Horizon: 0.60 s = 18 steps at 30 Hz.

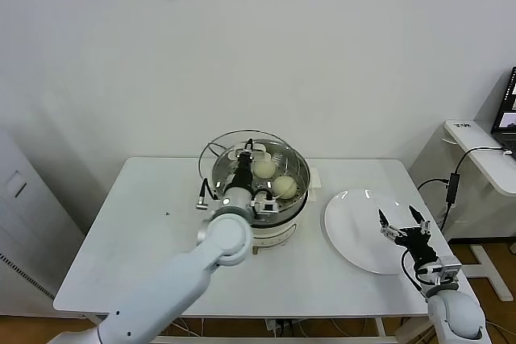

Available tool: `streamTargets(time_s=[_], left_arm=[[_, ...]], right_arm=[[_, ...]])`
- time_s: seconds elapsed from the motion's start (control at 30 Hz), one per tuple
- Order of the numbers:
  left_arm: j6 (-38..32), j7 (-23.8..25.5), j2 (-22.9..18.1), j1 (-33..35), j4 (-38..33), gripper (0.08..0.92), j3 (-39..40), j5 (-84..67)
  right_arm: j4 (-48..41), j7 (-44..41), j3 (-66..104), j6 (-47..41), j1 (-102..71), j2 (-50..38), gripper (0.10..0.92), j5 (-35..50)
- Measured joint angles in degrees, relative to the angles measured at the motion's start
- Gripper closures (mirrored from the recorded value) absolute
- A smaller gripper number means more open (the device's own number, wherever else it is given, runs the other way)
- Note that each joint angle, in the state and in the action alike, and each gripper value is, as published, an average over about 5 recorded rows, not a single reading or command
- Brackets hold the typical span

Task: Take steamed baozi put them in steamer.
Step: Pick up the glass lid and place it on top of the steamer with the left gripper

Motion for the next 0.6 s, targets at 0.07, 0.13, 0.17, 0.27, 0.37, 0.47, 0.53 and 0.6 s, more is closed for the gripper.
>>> streamTargets(time_s=[0.07, 0.13, 0.17, 0.27, 0.37, 0.47, 0.53, 0.6], left_arm=[[0.0, 0.0, -1.12, 0.04, 0.83, 0.892, -0.11, 0.63], [0.0, -0.01, -2.15, 0.15, 1.64, 0.892, -0.37, 1.24], [0.0, -0.02, -2.65, 0.24, 2.03, 0.892, -0.55, 1.53], [0.0, -0.16, -4.03, 0.63, 3.11, 0.892, -1.19, 2.41], [0.0, -0.49, -5.31, 1.06, 4.09, 0.892, -1.96, 3.29], [0.0, -0.88, -6.42, 1.53, 4.97, 0.892, -2.58, 4.03], [0.0, -1.14, -7.09, 1.88, 5.41, 0.892, -2.84, 4.42], [0.0, -1.41, -7.71, 2.24, 5.81, 0.892, -3.05, 4.75]], right_arm=[[-0.01, -0.03, -0.02, 0.02, -0.01, 0.04, 0.203, -0.09], [-0.01, -0.06, -0.02, 0.05, -0.03, 0.05, 0.203, -0.13], [0.0, -0.07, -0.02, 0.06, -0.04, 0.05, 0.203, -0.14], [-0.04, -0.14, 0.01, 0.11, -0.13, 0.05, 0.203, -0.22], [-0.07, -0.22, 0.04, 0.17, -0.27, 0.09, 0.203, -0.34], [-0.05, -0.3, 0.08, 0.23, -0.41, 0.11, 0.203, -0.39], [-0.04, -0.36, 0.16, 0.28, -0.48, 0.12, 0.203, -0.41], [-0.04, -0.42, 0.25, 0.33, -0.55, 0.16, 0.203, -0.41]])
